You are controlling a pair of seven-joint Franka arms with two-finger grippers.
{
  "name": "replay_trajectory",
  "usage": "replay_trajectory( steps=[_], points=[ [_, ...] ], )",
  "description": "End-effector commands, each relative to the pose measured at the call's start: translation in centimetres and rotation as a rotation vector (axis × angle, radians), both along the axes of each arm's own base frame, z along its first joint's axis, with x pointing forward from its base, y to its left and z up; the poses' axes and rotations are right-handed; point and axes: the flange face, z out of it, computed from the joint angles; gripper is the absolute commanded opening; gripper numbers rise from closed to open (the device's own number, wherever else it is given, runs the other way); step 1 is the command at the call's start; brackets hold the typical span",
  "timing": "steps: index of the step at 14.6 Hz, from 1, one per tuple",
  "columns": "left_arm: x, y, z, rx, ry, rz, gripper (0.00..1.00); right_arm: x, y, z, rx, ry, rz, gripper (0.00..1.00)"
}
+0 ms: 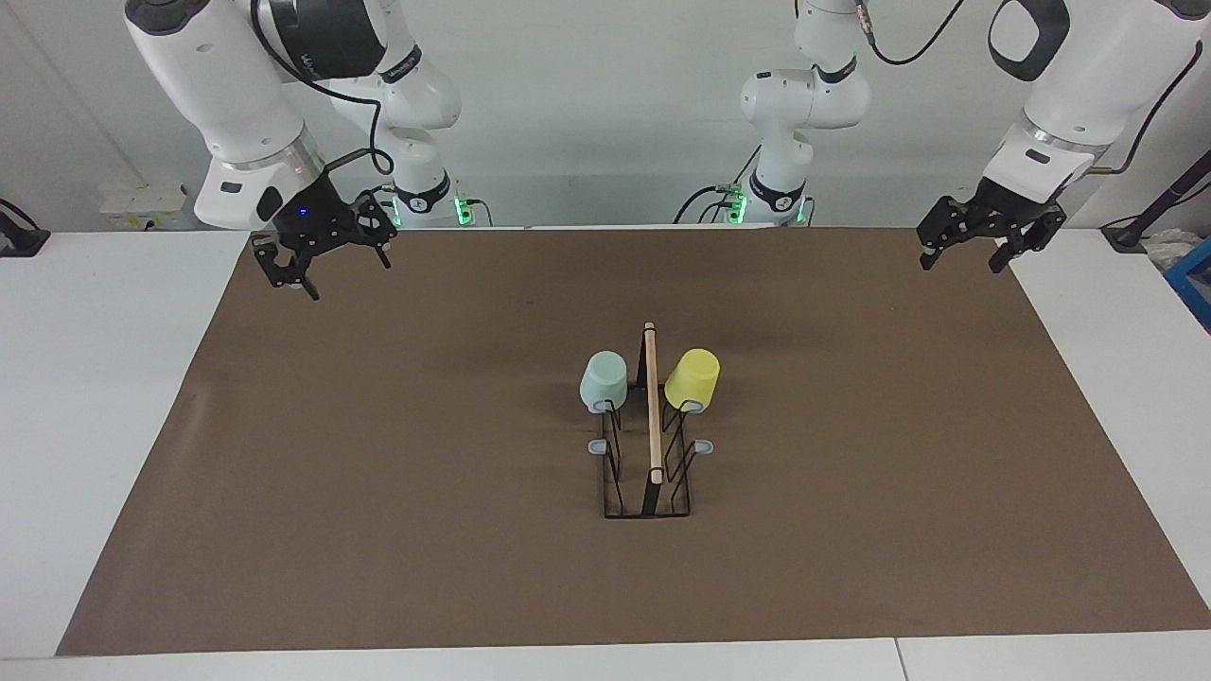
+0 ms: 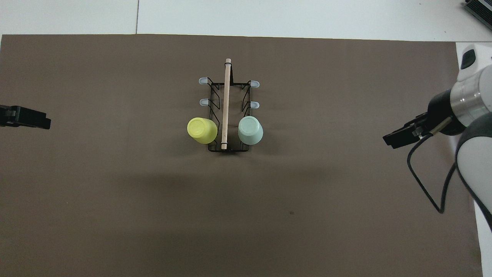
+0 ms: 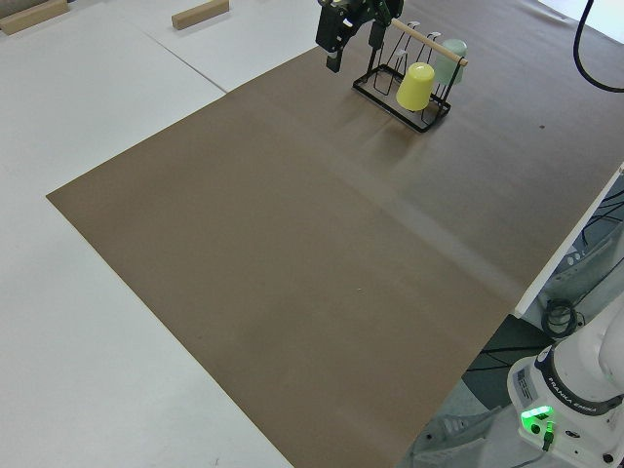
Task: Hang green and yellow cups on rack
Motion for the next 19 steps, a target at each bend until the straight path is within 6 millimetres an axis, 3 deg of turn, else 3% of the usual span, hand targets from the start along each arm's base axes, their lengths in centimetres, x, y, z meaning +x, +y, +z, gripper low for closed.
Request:
replay_trajectory(
  steps=[1,6,9,19],
  points=[
    [-0.1,0.0,0.2,0.007,0.009,-0.012,1.00,0.0,-1.3,0.5,-0.007,-0.008,-0.044,1.00],
    [-0.1,0.3,0.2,0.007,0.008,-0.007,1.00,-0.4,-0.5,0.1,-0.026,0.021,-0.046,1.00],
    [-0.2,0.4,-0.1,0.006,0.014,-0.004,1.00,-0.9,2.5,0.2,-0.056,0.041,-0.163,1.00],
    [-0.2,0.1,-0.2,0.006,0.013,-0.008,1.00,-0.8,2.4,0.3,-0.061,0.037,-0.176,1.00]
  ],
)
